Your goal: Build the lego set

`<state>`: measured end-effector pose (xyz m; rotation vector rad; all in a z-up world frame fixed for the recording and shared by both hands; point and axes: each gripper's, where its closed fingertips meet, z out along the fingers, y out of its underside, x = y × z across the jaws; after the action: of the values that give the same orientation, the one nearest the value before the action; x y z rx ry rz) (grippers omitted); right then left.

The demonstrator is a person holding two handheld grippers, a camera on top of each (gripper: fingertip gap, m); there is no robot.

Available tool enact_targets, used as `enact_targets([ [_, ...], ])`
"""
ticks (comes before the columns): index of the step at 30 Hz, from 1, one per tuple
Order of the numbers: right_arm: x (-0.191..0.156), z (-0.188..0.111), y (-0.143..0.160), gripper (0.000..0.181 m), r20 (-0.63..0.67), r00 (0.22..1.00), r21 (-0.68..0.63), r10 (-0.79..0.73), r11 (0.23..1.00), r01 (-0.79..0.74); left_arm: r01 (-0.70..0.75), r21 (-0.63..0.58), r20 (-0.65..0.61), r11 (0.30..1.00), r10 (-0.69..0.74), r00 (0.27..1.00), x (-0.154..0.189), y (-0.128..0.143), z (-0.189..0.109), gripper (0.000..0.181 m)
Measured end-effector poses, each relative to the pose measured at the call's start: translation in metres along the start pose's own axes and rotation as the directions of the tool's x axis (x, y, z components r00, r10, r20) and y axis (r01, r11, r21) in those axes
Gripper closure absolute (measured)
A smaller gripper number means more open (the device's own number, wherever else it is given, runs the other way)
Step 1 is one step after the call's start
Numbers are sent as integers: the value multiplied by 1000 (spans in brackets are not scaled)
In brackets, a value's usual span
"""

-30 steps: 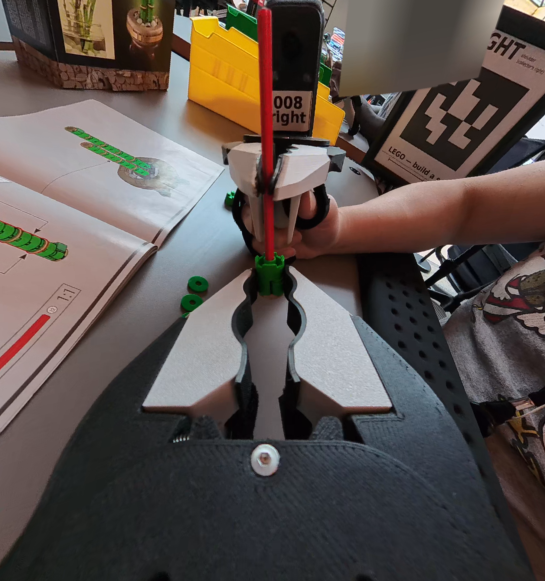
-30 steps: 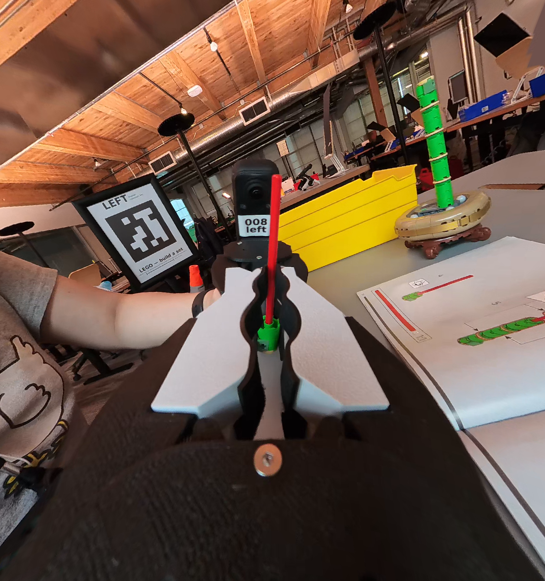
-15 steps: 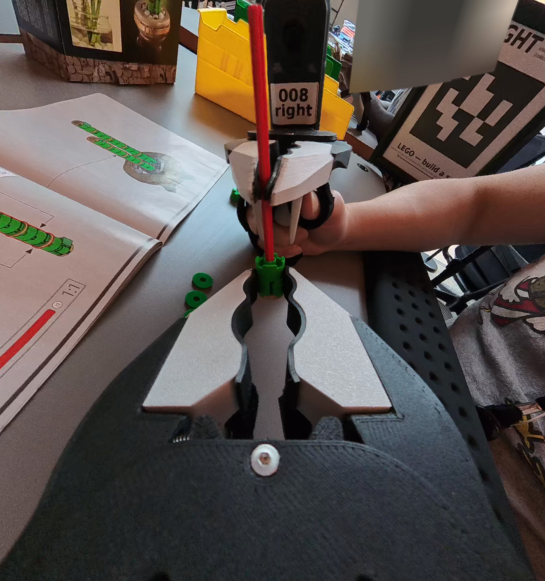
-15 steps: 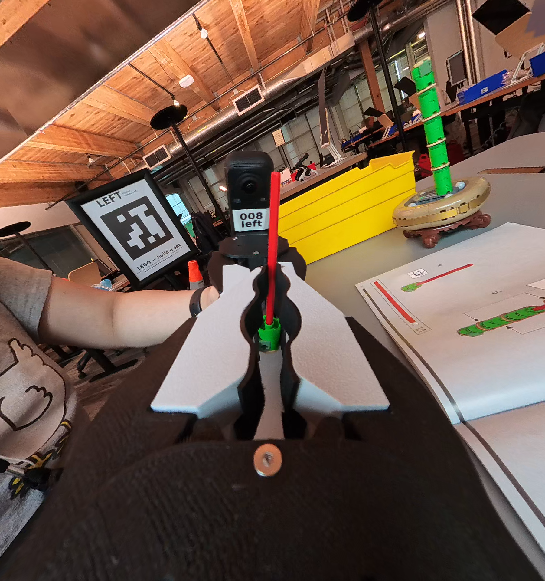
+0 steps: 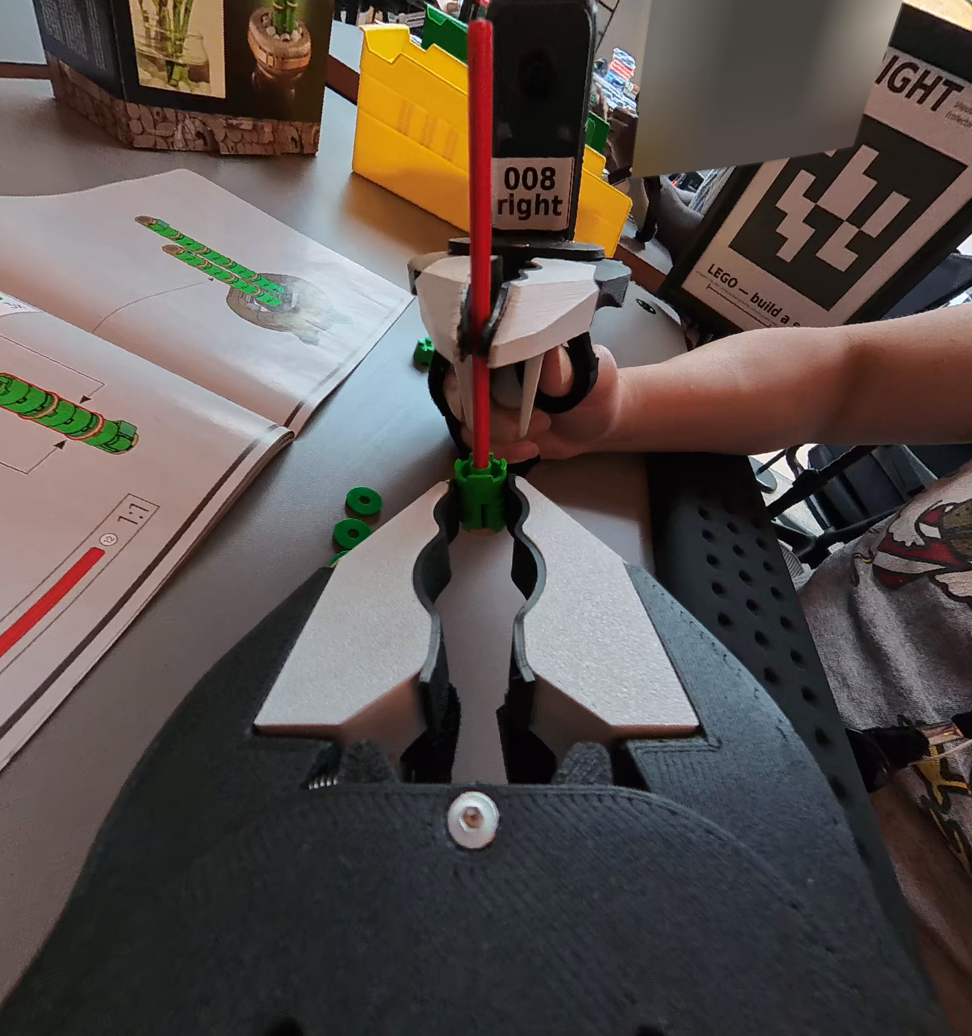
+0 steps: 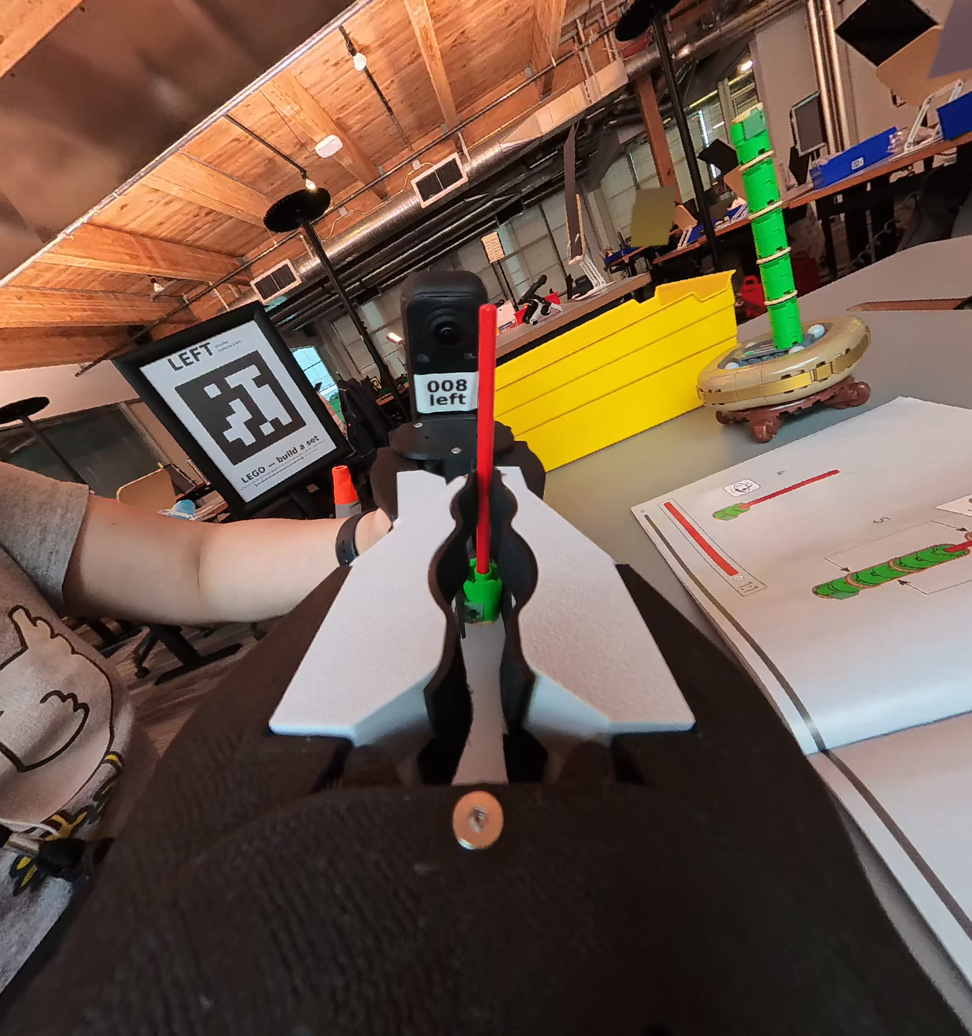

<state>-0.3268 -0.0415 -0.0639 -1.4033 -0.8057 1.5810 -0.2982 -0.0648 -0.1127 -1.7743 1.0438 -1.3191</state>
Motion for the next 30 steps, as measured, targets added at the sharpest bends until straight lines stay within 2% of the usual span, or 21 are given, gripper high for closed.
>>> enact_targets([
  [23,2,4,10,178,14,997,-65,82,995,-81,0,-27,5,1000,0,1000,-2,3,1,167],
  [26,6,3,7,179,9,994,-48,108,993,-107,24,-29,2,999,-24,1000,-3,3,2,167],
  [30,11,0,0,179,-2,993,-2,119,993,-119,83,28,-21,996,-82,996,-5,-4,-1,166],
])
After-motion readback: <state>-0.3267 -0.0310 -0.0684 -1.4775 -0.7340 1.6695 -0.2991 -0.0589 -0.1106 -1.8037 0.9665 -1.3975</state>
